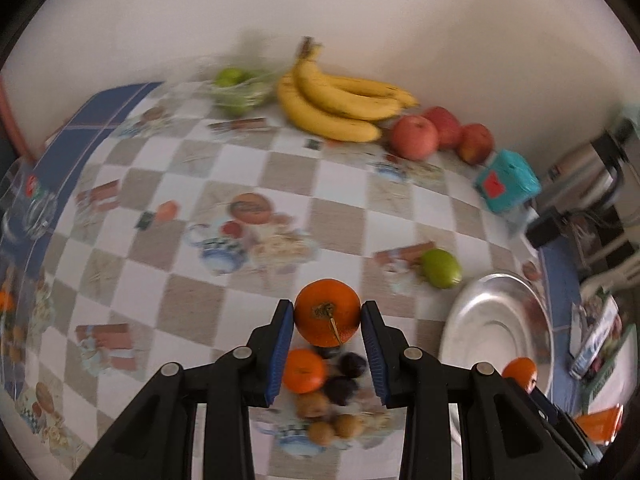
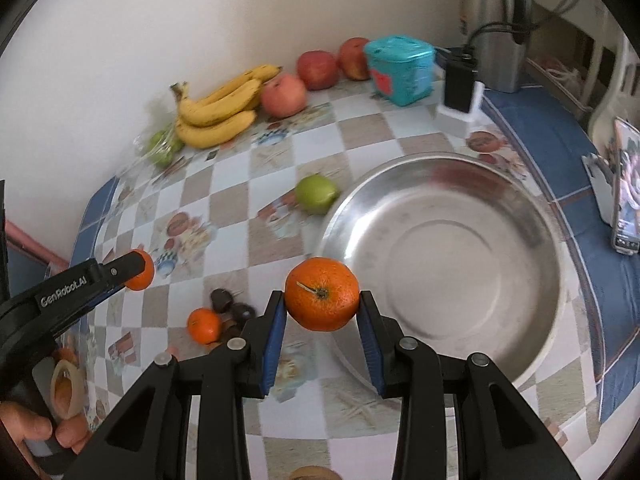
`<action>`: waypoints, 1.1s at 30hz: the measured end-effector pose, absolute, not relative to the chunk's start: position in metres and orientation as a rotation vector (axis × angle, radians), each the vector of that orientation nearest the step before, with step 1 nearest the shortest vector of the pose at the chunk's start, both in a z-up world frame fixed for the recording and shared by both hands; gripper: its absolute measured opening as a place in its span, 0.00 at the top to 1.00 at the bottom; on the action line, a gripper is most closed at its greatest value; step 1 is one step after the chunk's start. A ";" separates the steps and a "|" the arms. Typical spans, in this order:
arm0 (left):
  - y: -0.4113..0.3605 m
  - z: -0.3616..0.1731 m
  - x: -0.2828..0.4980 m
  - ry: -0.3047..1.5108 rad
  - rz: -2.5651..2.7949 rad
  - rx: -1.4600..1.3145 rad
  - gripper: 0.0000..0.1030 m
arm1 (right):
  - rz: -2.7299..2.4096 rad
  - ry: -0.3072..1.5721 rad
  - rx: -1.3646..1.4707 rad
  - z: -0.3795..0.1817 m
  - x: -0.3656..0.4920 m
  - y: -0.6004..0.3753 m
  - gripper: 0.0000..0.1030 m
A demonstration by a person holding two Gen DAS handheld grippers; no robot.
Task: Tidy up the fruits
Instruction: 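Carry both held oranges over the steel plate with both tools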
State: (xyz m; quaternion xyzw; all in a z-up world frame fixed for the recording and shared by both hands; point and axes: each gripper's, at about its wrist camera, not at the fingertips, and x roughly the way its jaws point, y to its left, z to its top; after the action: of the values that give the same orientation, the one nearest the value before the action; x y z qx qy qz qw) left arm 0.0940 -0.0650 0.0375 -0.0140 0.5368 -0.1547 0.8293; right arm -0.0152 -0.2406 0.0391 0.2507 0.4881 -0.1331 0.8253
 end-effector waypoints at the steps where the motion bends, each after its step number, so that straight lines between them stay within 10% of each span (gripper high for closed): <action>1: -0.074 0.037 0.092 1.142 -0.344 -0.018 0.64 | -0.290 1.034 0.540 0.039 -0.017 -0.245 0.64; 33: -0.225 -0.009 0.026 1.151 -0.701 0.288 0.64 | -0.518 1.022 0.734 -0.006 -0.076 -0.355 0.64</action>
State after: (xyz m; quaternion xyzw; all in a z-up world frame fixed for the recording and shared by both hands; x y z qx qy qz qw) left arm 0.0259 -0.2248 -0.0090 0.1329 0.5310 -0.3236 0.7718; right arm -0.0765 -0.3553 -0.0057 0.3393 0.4723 -0.2395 0.7774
